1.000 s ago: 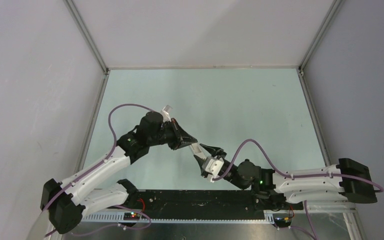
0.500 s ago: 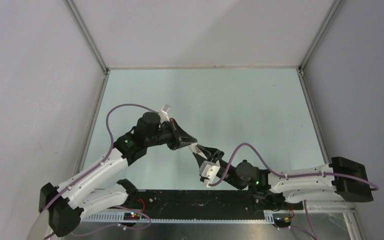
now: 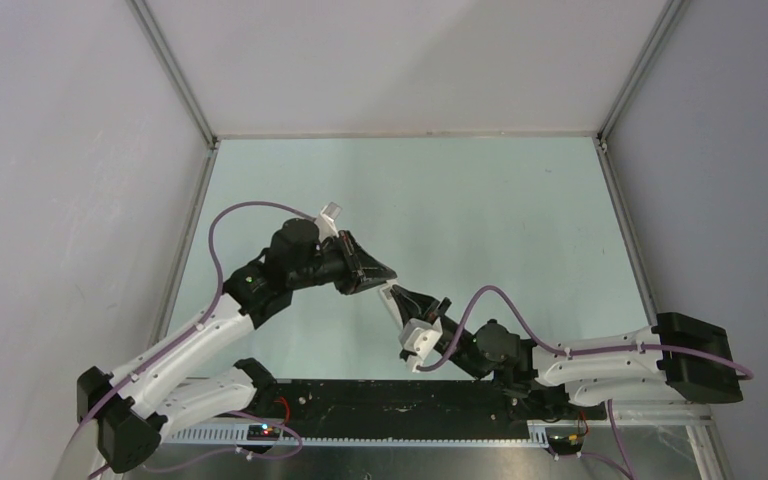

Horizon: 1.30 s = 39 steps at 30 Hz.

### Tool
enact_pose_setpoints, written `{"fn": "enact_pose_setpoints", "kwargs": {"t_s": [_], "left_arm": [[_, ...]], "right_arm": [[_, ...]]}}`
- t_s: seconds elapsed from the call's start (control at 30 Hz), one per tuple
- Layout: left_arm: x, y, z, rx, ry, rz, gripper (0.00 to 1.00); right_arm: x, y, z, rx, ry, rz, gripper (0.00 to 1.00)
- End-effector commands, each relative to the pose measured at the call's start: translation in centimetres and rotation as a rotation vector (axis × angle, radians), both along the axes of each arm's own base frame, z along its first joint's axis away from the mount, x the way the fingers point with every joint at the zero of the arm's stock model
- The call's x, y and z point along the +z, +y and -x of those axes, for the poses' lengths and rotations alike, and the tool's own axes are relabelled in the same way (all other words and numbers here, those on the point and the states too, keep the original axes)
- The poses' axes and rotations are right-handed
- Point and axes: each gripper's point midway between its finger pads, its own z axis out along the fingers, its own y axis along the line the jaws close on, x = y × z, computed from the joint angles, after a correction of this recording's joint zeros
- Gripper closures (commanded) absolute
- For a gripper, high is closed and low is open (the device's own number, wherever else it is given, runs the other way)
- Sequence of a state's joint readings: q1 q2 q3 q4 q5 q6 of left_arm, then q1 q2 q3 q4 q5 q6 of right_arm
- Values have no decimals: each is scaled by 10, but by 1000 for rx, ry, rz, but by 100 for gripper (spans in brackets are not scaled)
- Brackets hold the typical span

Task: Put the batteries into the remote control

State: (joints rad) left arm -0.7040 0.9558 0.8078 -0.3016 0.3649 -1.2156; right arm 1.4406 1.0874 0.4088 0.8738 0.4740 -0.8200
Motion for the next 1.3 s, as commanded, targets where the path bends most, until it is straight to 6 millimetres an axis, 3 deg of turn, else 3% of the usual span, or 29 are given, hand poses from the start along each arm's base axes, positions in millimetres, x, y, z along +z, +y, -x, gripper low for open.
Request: {"fn": "enact_pose_setpoints", "kwargs": {"t_s": [0.0, 0.07, 0.13, 0.2, 0.3, 0.43, 0.6, 0.63, 0.7, 0.77, 0.93, 1.17, 1.27], "left_arm": [[29, -7, 6, -33, -44, 68, 84], [28, -7, 6, -31, -43, 66, 83], [28, -7, 6, -35, -49, 64, 75], [29, -5, 5, -31, -67, 60, 60], [32, -1, 2, -19, -136, 41, 39], [31, 6, -5, 6, -193, 12, 27], [15, 19, -20, 63, -250, -60, 24], [5, 23, -21, 71, -240, -82, 24], [-14, 33, -28, 99, -236, -140, 24], [-35, 42, -34, 122, -228, -207, 25], [-74, 54, -42, 102, -232, -361, 28], [-96, 61, -58, 119, -226, -477, 28], [-101, 63, -62, 125, -220, -501, 28]], "right_arm": [[17, -10, -9, -65, -24, -65, 97], [21, -11, -10, -73, -33, -74, 100], [23, -12, -11, -80, -33, -82, 100], [20, -13, -12, -90, -11, -76, 100], [21, -18, -12, -86, 88, -114, 100], [14, -28, -9, -71, 321, -179, 100], [-7, -57, -9, -111, 732, -342, 100], [-9, -64, -15, -136, 781, -372, 100], [-37, -77, -9, -171, 967, -369, 100], [-47, -80, 1, -147, 1098, -386, 100], [-79, -66, 28, -74, 1254, -233, 100], [-149, -36, 54, -116, 1426, 52, 100], [-163, -27, 62, -120, 1442, 107, 100]]}}
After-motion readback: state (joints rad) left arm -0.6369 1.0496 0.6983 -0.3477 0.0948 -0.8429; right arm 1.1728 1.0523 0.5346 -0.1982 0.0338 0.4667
